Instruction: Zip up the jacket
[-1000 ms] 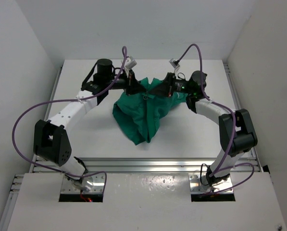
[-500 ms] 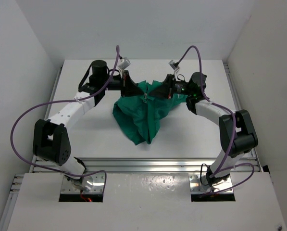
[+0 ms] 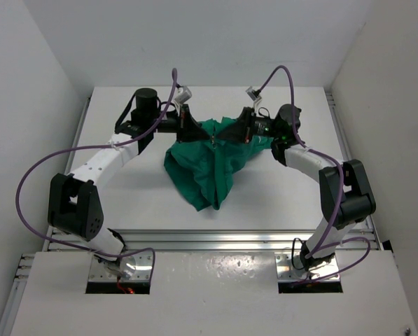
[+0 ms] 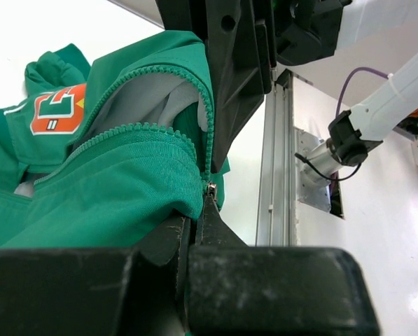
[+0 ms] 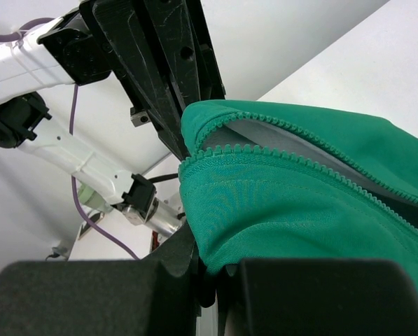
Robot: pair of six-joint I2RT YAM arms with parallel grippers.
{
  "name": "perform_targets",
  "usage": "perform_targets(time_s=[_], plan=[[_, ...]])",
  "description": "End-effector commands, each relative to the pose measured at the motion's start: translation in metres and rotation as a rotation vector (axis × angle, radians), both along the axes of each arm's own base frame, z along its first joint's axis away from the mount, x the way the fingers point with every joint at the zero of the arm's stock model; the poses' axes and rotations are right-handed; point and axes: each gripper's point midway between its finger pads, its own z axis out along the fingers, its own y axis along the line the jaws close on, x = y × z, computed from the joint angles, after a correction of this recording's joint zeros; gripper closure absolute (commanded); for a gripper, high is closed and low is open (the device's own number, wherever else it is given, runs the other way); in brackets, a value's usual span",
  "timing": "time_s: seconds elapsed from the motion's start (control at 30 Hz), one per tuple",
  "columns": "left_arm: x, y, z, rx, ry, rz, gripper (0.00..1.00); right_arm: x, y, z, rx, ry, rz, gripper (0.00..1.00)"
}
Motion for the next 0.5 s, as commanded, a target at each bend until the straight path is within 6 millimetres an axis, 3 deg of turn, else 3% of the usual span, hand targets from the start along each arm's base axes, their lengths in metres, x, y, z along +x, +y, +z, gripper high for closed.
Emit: perform_targets(time_s=[0.0, 0.47], plan=[[-0.006, -0.004, 0.005, 0.009, -0.039, -0.037, 1.0, 0.015, -0.003, 0.047, 0.067, -0.164, -0.07, 1.0], [-0.02, -0.003, -0.005, 0.042, -0.056, -0.09, 1.0, 0.036, -0.017, 0.053, 0.071, -0.155, -0.136, 1.0]])
